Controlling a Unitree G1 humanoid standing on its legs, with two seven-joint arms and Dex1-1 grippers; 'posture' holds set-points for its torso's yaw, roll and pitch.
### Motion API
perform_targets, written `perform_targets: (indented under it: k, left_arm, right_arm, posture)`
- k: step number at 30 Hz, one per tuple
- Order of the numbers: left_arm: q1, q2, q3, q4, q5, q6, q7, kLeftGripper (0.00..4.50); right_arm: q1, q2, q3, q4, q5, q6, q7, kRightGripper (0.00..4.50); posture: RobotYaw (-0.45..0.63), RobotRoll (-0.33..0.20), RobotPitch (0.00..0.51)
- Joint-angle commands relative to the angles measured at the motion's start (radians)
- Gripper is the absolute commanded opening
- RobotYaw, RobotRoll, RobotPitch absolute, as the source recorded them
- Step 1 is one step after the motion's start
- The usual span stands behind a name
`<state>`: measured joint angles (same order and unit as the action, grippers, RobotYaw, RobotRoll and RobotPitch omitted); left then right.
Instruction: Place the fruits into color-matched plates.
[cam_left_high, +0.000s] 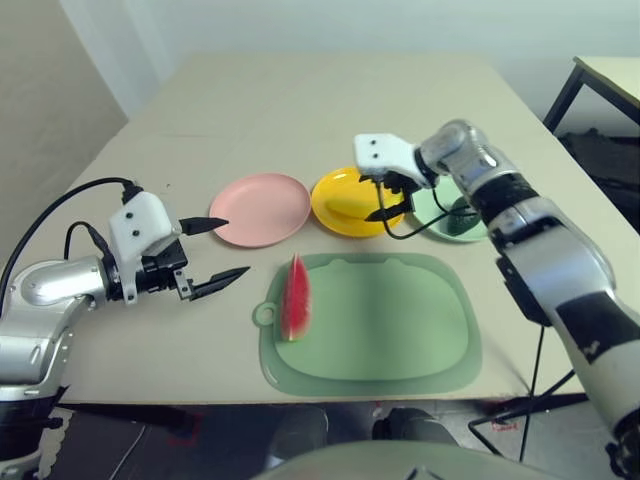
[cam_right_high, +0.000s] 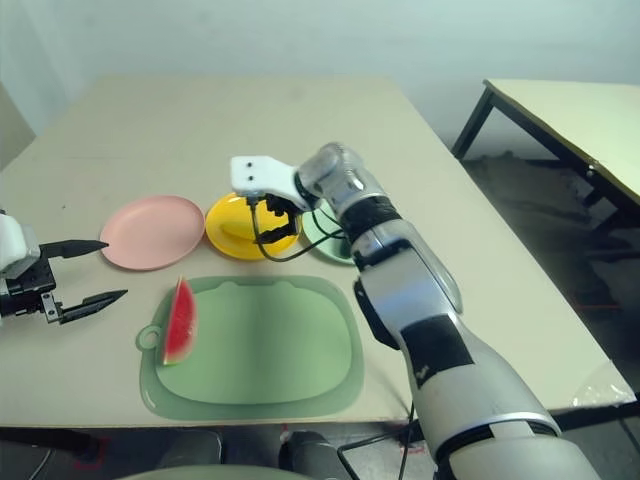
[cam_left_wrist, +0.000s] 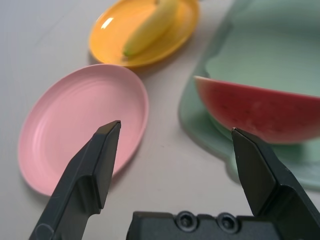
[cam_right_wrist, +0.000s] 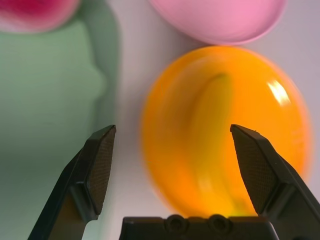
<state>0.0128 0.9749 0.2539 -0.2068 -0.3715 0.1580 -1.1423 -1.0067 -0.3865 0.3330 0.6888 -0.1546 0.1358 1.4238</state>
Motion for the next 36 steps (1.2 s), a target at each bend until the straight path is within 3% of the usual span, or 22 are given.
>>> perform_targets:
  k: [1,4,7,16,24,29,36]
  left_arm:
    - [-0.077,0.033,-0.068,0.028,0.017,-0.067,-0.090,4.50]
    - [-0.152,0.067,-0.134,0.096,0.070,-0.146,-0.169,4.50]
    - [-0.239,0.086,-0.202,0.174,0.111,-0.228,-0.242,4.50]
    - [-0.441,0.055,-0.361,0.236,0.181,-0.344,-0.367,4.50]
    - [-0.580,-0.018,-0.478,0.291,0.235,-0.417,-0.440,4.50]
    - [-0.654,-0.071,-0.550,0.328,0.241,-0.453,-0.471,4.50]
    - [-0.766,-0.041,-0.756,0.386,0.263,-0.582,-0.472,4.50]
  right_arm:
    - [0.149,-0.057,-0.073,-0.359,0.137,0.310,0.030,4.47]
    - [0.252,-0.050,-0.165,-0.584,0.277,0.546,-0.032,4.47]
    - [0.362,-0.047,-0.220,-0.774,0.392,0.655,-0.087,4.47]
    - [0.673,0.021,-0.269,-1.042,0.554,0.610,-0.296,4.47]
    - [0.880,0.011,-0.239,-0.912,0.485,0.153,-0.306,4.47]
    - [0.930,-0.011,-0.221,-0.869,0.506,0.057,-0.278,4.47]
    - [0.934,-0.007,-0.225,-0.862,0.552,0.056,-0.302,4.47]
  posture:
    - [0.23,0.000,0.000]
    - [0.22,0.000,0.000]
    - [0.22,0.000,0.000]
    - [0.21,0.000,0.000]
    - [0.19,0.000,0.000]
    - [0.18,0.000,0.000]
    - [0.16,0.000,0.000]
